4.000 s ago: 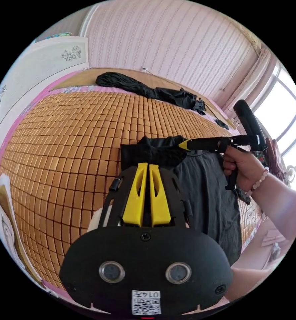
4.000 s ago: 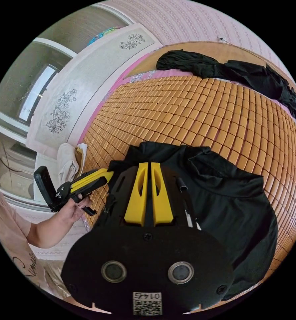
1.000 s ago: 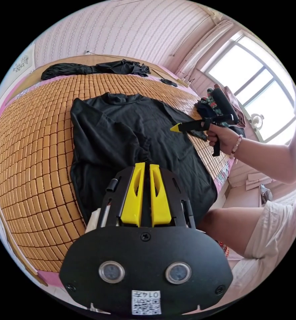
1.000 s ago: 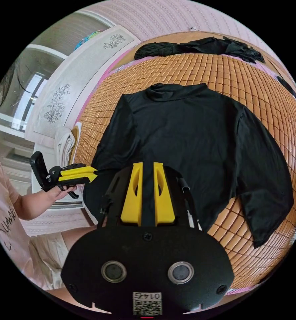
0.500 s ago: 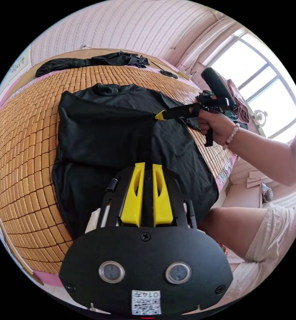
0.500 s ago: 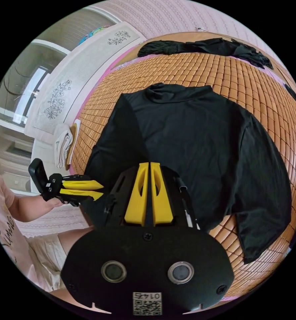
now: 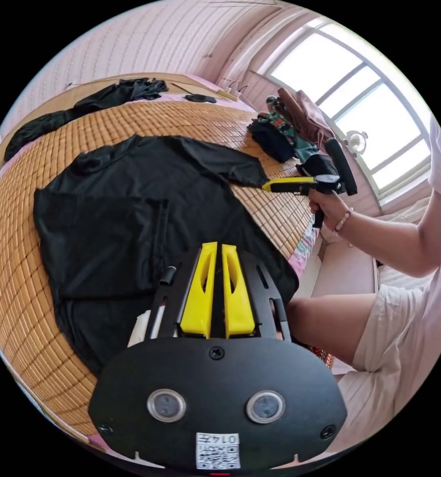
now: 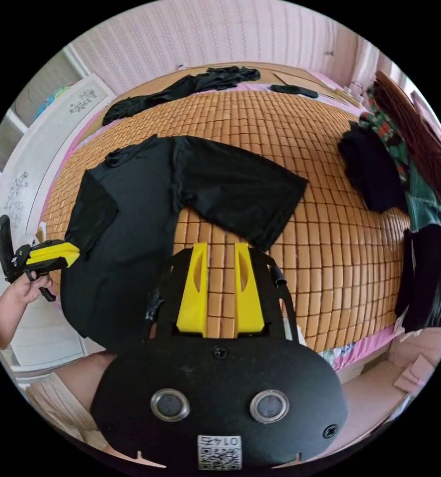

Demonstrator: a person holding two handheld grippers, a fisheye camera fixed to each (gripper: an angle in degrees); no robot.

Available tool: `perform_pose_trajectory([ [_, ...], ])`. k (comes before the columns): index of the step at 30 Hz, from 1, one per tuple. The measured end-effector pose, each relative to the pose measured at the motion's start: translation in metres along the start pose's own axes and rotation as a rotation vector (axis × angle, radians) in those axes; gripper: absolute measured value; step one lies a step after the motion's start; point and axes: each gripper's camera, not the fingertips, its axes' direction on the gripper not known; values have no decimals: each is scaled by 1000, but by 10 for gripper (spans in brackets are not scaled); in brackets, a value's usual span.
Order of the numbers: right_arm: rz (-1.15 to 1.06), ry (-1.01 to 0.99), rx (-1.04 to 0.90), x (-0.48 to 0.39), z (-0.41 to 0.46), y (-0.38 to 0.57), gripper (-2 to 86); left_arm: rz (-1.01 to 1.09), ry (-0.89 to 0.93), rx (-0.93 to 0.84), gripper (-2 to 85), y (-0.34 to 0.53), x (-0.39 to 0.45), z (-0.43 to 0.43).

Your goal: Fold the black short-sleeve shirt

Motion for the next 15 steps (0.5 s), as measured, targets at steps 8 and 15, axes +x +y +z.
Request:
perform_pose_trajectory([
  [8,169,-31,58,65,-8,23,83,243,-10,-4,40,-165,37,101],
  [15,201,-158,82,92,-8,33,43,320,-11,-85,57,-276,73,208],
])
